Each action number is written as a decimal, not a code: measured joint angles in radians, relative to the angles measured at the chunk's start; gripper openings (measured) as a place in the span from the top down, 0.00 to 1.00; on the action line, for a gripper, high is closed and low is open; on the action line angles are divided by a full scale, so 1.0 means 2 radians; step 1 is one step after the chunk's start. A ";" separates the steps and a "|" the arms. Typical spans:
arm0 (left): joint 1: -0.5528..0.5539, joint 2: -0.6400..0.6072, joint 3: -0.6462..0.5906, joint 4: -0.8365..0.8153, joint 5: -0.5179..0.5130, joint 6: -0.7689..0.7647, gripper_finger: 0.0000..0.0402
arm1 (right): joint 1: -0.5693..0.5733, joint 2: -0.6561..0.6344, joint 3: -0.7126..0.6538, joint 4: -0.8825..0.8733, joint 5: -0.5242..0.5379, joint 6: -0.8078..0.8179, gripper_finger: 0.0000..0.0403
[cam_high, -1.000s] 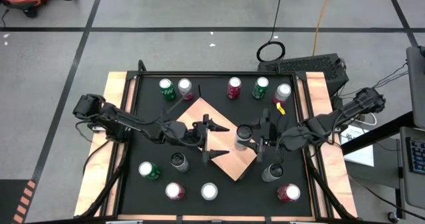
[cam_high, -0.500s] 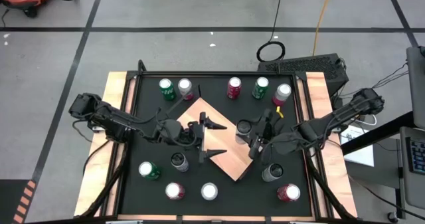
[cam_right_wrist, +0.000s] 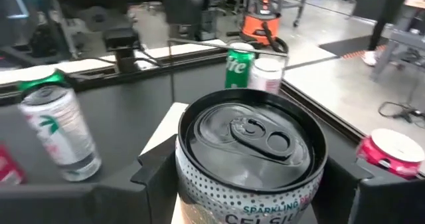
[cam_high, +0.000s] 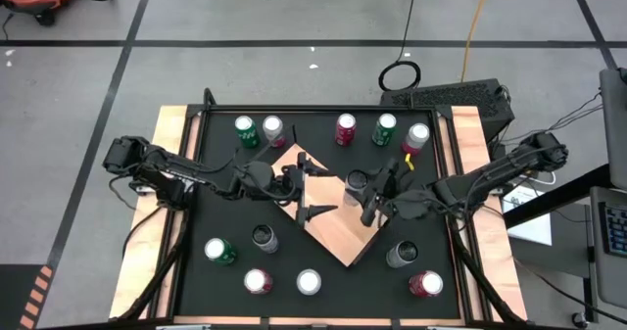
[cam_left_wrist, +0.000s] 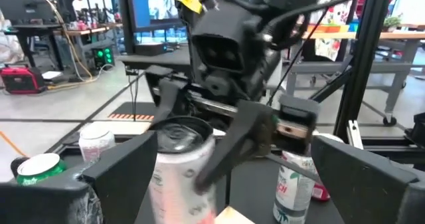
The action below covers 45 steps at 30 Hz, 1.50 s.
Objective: Place canned beverage on shelf
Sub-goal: Put the top white and pink soda can on the shelf
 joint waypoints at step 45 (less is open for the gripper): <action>-0.056 -0.077 -0.001 -0.173 -0.122 0.006 0.01 | -0.099 0.093 -0.002 0.194 -0.073 -0.086 0.42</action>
